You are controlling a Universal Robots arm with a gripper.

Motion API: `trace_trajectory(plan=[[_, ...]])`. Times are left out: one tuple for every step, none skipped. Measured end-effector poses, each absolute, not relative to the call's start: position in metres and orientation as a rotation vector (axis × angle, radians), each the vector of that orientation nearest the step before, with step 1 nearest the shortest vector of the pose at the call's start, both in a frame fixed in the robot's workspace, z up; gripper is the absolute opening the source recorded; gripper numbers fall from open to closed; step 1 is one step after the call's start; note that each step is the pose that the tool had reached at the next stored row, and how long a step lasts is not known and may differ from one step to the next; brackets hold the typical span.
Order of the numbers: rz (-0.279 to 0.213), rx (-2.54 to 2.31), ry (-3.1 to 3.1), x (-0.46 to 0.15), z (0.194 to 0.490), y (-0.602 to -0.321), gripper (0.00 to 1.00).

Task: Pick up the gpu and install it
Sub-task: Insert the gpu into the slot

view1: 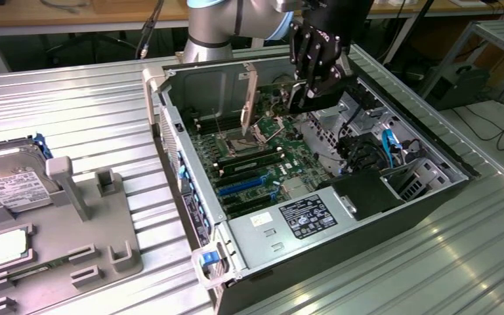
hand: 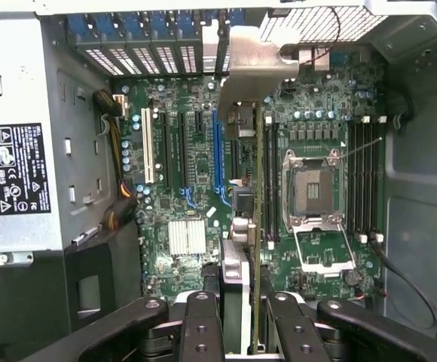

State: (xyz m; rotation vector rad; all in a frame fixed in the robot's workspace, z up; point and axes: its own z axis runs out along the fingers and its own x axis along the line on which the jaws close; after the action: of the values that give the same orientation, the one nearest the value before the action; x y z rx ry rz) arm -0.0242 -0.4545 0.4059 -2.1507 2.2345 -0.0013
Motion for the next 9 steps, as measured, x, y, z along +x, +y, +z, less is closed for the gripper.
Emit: trace_trajectory(plan=[[-0.001,-2.151,2.235,-0.0244,0.4054,-0.4552,0.28],[-0.001,-2.15,2.235,-0.0251,0.4048,-0.4552,0.28],[-0.002,-2.151,2.235,-0.025,0.4047,-0.4552,0.28],[-0.002,-2.151,2.235,-0.025,0.4047,-0.4552,0.28],[-0.002,-2.152,2.234,-0.0246,0.4045,-0.4552,0.28],[-0.002,-2.153,2.234,-0.0243,0.4043,-0.4552,0.28],[-0.002,-2.153,2.234,-0.0243,0.4041,-0.4552,0.28],[-0.002,-2.153,2.233,-0.0243,0.4034,-0.4552,0.28],[-0.002,-2.153,2.233,-0.0243,0.4012,-0.4552,0.28]])
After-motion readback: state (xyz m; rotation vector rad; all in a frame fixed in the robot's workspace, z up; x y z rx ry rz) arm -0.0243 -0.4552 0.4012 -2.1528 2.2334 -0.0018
